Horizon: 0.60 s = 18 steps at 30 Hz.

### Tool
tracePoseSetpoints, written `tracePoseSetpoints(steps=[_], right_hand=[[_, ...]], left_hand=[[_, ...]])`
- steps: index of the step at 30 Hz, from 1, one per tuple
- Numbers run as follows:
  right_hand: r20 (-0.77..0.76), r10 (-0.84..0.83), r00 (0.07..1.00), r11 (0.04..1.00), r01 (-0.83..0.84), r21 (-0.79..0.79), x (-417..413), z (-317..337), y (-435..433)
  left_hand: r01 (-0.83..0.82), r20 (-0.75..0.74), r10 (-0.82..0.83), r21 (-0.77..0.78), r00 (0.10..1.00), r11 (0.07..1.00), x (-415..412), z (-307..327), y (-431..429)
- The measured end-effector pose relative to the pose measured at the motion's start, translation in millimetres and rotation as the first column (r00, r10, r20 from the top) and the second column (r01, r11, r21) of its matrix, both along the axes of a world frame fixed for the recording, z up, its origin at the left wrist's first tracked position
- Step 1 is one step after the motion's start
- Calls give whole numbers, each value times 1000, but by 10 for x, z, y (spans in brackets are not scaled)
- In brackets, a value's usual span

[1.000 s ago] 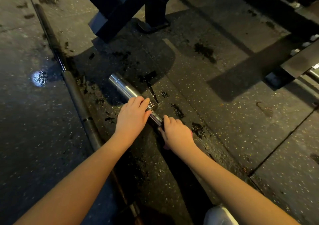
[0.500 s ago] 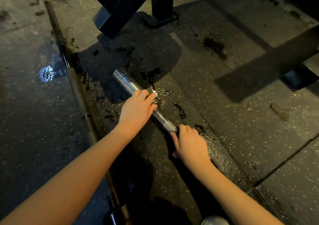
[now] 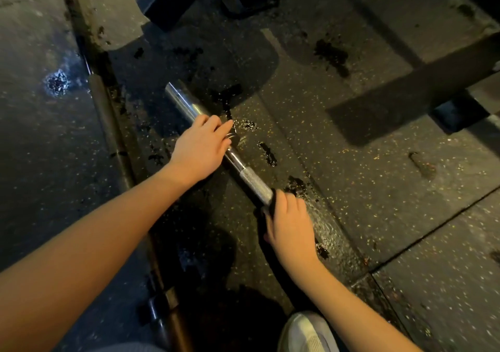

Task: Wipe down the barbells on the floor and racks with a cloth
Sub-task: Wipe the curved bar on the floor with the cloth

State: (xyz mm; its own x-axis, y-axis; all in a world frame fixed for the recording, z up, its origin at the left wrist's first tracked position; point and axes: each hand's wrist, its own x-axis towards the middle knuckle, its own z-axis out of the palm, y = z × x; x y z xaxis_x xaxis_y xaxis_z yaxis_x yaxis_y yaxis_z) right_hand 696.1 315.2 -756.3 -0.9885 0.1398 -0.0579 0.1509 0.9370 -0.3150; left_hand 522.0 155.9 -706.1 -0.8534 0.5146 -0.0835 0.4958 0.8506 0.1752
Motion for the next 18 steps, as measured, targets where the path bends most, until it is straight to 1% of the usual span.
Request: tracePoseSetpoints(steps=[2, 4, 6, 9, 11, 13, 14, 16, 18], right_hand=[[25, 56, 998, 998, -56, 8, -328, 135, -79], [87, 95, 992, 995, -96, 6, -604, 207, -124], [104, 109, 989, 994, -108, -16, -677, 198, -127], [29, 132, 991, 990, -130, -44, -331, 122, -65], [-59, 108, 992, 992, -112, -59, -48, 42, -23], [-82, 72, 994, 996, -75, -43, -3, -28, -36], [-60, 51, 997, 998, -53, -27, -92, 0, -84], [36, 11, 999, 1000, -11, -5, -401, 109, -228], [109, -10, 994, 998, 16, -56, -753, 195, -368]], left_hand=[[8, 13, -8, -31, 1000, 999, -24, 13, 38], [32, 5, -31, -67, 999, 997, -55, 11, 63], [43, 16, -41, -77, 999, 996, -91, 19, 62], [54, 88, -48, -60, 995, 997, -138, 50, 27], [59, 136, -53, -40, 989, 997, -161, 76, -33], [85, 166, -80, -19, 983, 996, -173, 94, -101], [92, 184, -88, -14, 979, 996, -173, 114, -127], [100, 229, -90, -33, 969, 994, -171, 183, -149], [119, 267, -89, -96, 960, 988, -156, 267, -142]])
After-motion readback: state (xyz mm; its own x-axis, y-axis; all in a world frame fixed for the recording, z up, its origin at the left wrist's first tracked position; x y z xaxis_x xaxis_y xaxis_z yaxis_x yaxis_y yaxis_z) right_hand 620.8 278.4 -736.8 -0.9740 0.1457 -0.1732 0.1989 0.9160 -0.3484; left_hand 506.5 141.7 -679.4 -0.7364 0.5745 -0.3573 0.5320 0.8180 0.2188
